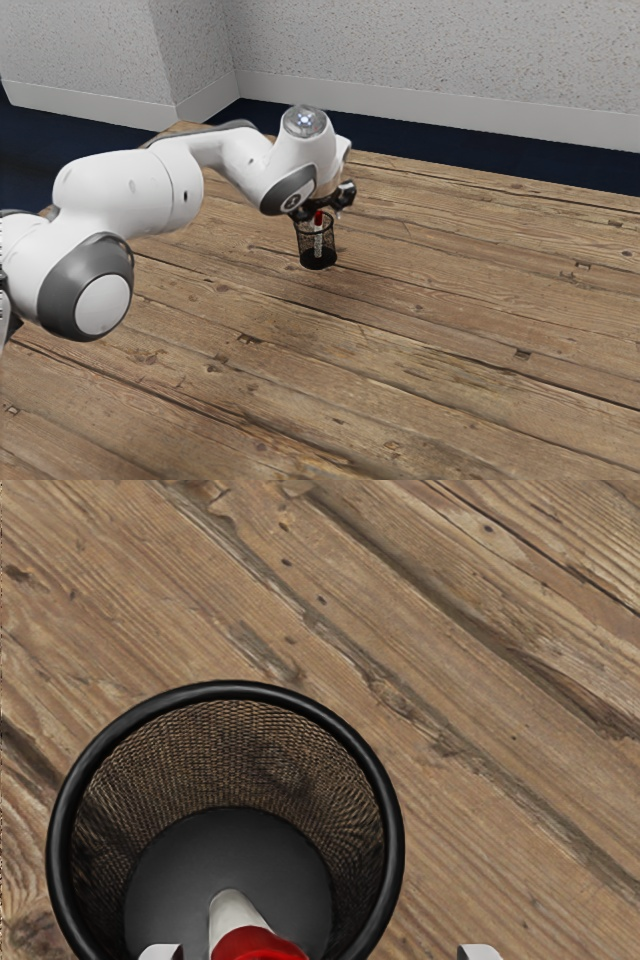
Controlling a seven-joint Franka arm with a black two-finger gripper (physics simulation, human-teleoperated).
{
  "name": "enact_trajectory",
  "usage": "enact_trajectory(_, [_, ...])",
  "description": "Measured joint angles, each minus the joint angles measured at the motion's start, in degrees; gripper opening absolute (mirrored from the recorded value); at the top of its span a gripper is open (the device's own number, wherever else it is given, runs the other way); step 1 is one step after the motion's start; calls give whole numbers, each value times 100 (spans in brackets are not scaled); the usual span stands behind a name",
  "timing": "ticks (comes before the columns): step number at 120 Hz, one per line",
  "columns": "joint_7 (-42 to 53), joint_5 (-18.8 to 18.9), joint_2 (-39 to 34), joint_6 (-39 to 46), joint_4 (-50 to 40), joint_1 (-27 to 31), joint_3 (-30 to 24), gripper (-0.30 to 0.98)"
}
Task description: Take the marker out of the pen holder and place it to the left of the pen holder.
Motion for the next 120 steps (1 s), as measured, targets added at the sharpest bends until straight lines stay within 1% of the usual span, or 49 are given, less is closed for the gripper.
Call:
enact_trajectory(12, [17,1,36,6,6,25,-5,27])
enact_trajectory(40, [30,-1,38,14,35,38,-4,3])
enact_trajectory(50, [21,6,35,11,39,38,-2,-2])
enact_trajectory(67, [-9,33,-10,-3,37,42,14,-6])
enact_trajectory(92, [-59,56,-221,-41,-91,52,67,-9])
enact_trajectory(100, [-76,57,-452,-60,-303,60,105,-9])
enact_trajectory(120, [-112,86,-1280,-235,-614,67,139,-9])
